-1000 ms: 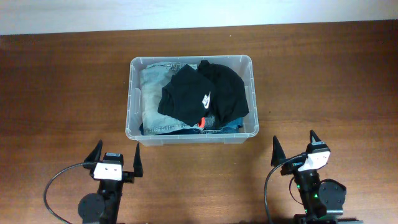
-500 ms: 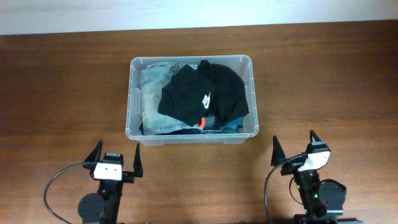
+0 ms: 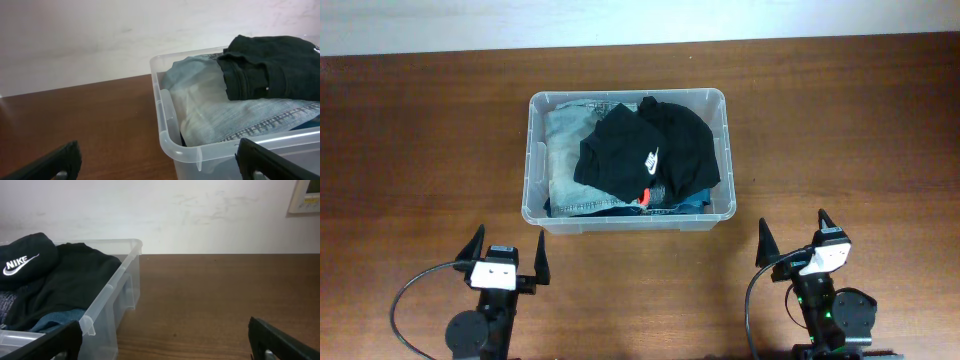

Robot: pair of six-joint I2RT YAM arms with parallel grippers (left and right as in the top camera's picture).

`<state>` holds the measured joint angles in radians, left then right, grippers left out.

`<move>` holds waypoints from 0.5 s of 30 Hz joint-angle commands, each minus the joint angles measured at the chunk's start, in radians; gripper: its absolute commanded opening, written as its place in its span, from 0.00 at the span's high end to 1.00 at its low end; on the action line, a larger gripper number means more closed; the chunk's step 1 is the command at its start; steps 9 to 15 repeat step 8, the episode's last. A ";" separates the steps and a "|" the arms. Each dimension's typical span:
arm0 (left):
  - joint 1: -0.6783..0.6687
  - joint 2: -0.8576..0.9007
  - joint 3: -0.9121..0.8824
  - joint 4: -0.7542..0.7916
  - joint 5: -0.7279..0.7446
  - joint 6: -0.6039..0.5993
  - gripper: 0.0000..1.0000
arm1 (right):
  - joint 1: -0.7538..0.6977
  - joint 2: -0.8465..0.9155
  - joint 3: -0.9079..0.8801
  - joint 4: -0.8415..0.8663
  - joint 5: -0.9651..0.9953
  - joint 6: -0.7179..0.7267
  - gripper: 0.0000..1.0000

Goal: Pack container

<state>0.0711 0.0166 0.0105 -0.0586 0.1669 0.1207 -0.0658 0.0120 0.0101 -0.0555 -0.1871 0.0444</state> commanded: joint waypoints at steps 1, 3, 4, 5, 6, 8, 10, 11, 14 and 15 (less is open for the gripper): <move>-0.005 -0.010 -0.001 -0.010 -0.014 0.016 0.01 | -0.008 -0.009 -0.005 -0.005 -0.018 -0.011 0.01; -0.005 -0.010 -0.001 -0.010 -0.014 0.016 0.01 | -0.008 -0.009 -0.005 -0.005 -0.018 -0.011 0.01; -0.005 -0.010 -0.001 -0.010 -0.014 0.016 0.01 | -0.008 -0.008 -0.005 -0.005 -0.018 -0.011 0.01; -0.005 -0.010 -0.001 -0.009 -0.014 0.016 0.00 | -0.008 -0.008 -0.005 -0.005 -0.018 -0.011 0.01; -0.005 -0.010 -0.001 -0.010 -0.014 0.016 0.01 | -0.008 -0.009 -0.005 -0.005 -0.018 -0.011 0.01; -0.005 -0.010 -0.001 -0.010 -0.014 0.016 0.01 | -0.008 -0.009 -0.005 -0.005 -0.019 -0.011 0.01; -0.005 -0.010 -0.001 -0.010 -0.014 0.016 0.01 | -0.008 -0.009 -0.005 -0.005 -0.019 -0.011 0.01; -0.005 -0.010 -0.001 -0.010 -0.014 0.016 0.01 | -0.008 -0.009 -0.005 -0.005 -0.019 -0.011 0.01; -0.005 -0.010 -0.001 -0.010 -0.014 0.016 0.01 | -0.008 -0.009 -0.005 -0.005 -0.019 -0.011 0.01; -0.005 -0.010 -0.001 -0.010 -0.014 0.016 0.01 | -0.008 -0.009 -0.005 -0.005 -0.019 -0.011 0.01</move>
